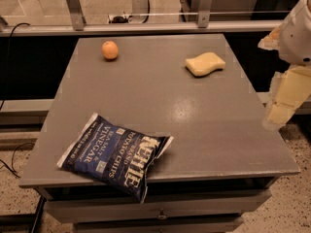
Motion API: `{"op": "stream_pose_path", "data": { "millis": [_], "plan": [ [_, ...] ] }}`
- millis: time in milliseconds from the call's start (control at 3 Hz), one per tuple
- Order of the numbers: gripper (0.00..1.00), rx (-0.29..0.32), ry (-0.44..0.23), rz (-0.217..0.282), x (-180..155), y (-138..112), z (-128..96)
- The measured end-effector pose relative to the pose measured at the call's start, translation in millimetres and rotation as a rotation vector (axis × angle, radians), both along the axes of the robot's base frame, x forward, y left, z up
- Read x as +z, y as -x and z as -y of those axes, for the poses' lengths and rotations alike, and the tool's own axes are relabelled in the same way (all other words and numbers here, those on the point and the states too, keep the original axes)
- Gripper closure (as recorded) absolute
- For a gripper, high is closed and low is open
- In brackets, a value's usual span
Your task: Move sponge near blue chip bag
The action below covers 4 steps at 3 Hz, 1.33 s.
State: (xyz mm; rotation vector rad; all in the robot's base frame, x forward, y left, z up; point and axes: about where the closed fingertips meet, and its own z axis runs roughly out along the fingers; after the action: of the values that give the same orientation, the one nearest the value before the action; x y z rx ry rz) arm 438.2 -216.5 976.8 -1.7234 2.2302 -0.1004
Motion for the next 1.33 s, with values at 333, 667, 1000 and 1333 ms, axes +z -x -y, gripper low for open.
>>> {"op": "stream_pose_path", "data": {
  "millis": [333, 667, 1000, 1333],
  "plan": [
    [0.00, 0.000, 0.000, 0.000, 0, 0, 0],
    [0.00, 0.001, -0.035, 0.036, -2, -10, -2],
    [0.00, 0.003, -0.116, 0.113, -7, -53, -2],
    [0.00, -0.039, -0.222, 0.169, -18, -116, 3]
  ]
}}
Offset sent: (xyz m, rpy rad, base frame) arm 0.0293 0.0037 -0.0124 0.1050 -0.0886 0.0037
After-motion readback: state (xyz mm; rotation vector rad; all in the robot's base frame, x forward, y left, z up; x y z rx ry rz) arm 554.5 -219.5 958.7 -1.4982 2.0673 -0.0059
